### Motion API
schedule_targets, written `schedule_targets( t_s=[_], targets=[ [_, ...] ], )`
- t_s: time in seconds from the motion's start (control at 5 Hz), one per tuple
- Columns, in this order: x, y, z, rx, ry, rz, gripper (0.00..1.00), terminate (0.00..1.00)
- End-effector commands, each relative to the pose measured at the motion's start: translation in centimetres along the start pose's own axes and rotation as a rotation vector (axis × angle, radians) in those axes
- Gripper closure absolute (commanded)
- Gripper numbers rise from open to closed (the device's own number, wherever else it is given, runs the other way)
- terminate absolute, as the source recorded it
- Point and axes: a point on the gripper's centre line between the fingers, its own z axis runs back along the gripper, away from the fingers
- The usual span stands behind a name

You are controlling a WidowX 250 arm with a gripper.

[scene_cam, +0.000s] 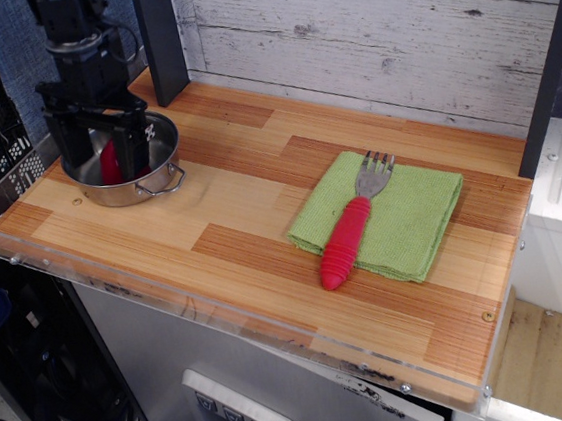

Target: Pickup the red item from the bowl and place it in the bottom right of the table.

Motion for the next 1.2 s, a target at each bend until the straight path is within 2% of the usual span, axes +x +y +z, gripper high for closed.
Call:
schedule_targets(
  t_s=[0.0,0.2,0.4,0.6,0.8,1.0],
  targets=[
    [0.4,0.8,-0.1,-0.001,-0.008,0.009,0.0,0.0],
    [0.4,0.5,0.3,0.003,-0.028,0.011,1.0,0.0],
    [0.3,0.3,3.0,0.019,-0.093,0.032,1.0,0.0],
    [-0.1,-0.1,8.0,0.012,-0.2,0.176,1.0,0.0],
    [-0.9,-1.9,11.9,-0.015,-0.252,0.339,1.0,0.0],
    [-1.7,-6.6,13.1,-0.06,-0.251,0.281,1.0,0.0]
  ],
)
